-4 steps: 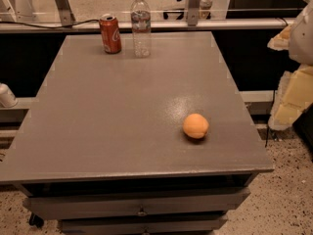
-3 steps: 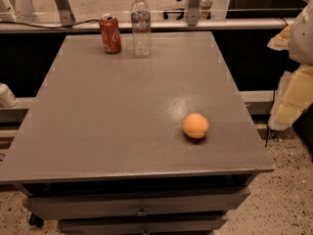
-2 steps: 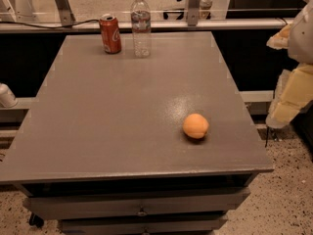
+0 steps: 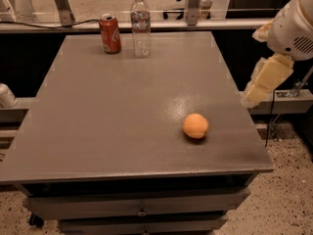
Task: Pick water bottle
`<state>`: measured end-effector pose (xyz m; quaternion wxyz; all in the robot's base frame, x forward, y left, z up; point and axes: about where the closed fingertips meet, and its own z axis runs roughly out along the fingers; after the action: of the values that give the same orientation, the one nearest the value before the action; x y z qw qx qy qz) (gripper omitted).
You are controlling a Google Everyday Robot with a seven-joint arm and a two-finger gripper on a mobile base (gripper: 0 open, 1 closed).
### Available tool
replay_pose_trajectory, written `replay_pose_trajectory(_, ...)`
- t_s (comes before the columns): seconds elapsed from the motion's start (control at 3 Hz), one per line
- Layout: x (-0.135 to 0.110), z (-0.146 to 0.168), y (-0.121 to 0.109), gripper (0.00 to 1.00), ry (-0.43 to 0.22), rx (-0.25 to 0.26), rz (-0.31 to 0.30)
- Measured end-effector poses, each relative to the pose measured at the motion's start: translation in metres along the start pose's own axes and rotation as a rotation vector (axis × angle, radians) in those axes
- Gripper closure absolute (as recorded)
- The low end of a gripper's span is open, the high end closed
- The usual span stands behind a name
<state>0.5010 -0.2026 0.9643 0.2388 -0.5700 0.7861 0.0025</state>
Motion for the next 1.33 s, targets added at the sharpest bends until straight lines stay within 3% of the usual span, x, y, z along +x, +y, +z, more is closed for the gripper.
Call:
replay_pose_trajectory(1.0,-0.097,0.077,-0.063,0.0,-0.275,0.079,0.061)
replay_pose_trajectory(1.33,-0.117,0.09,-0.065,0.0,-0.331,0.081,0.087)
